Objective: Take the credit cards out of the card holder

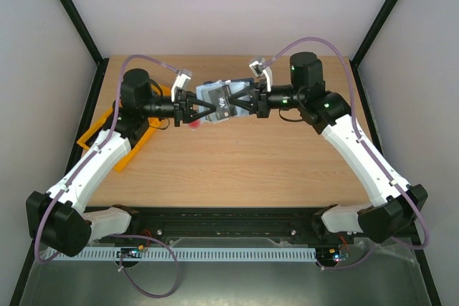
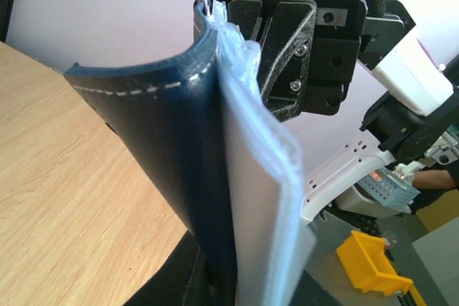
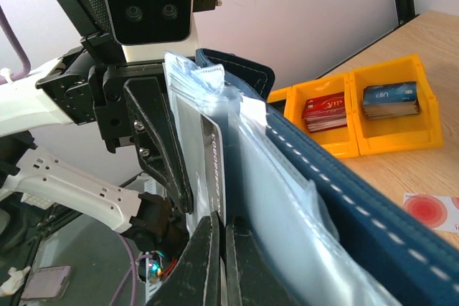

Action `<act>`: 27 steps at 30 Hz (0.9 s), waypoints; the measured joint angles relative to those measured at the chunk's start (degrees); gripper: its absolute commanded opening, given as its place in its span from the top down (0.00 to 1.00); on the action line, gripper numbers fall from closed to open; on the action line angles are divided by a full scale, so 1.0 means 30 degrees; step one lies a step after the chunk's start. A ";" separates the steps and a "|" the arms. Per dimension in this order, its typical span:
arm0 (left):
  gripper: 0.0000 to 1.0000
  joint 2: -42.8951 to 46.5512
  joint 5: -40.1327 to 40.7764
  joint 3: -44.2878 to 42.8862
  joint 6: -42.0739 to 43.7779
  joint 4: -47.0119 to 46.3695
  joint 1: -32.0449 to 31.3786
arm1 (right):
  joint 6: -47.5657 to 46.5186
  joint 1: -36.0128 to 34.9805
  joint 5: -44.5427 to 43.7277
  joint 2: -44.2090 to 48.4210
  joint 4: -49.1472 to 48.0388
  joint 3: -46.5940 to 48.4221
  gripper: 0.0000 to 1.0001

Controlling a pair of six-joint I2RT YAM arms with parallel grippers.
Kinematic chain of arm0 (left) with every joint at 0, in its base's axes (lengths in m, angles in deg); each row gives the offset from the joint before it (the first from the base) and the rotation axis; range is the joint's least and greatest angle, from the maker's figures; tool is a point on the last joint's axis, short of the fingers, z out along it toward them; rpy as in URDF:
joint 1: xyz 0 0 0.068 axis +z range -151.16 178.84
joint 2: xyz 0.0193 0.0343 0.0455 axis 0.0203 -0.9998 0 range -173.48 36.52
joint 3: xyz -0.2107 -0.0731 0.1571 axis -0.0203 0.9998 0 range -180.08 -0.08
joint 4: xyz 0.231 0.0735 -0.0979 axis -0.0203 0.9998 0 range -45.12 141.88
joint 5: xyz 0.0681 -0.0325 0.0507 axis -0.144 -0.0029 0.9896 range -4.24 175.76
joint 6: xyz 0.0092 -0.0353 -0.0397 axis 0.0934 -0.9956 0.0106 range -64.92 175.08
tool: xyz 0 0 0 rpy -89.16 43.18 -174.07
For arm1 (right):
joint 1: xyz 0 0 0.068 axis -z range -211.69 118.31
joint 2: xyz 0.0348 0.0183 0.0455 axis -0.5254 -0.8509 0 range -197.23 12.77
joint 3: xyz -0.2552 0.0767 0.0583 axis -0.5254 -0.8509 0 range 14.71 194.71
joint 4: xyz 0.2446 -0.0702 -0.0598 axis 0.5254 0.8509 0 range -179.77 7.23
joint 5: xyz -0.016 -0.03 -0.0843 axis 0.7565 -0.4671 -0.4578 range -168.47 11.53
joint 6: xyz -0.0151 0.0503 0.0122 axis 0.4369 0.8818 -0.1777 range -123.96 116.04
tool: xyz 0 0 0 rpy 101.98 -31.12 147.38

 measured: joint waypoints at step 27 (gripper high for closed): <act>0.98 0.1494 1.2517 0.0845 0.1712 0.5428 0.4852 | 0.3388 0.4619 -0.5654 -0.1727 0.0954 -0.1887 0.98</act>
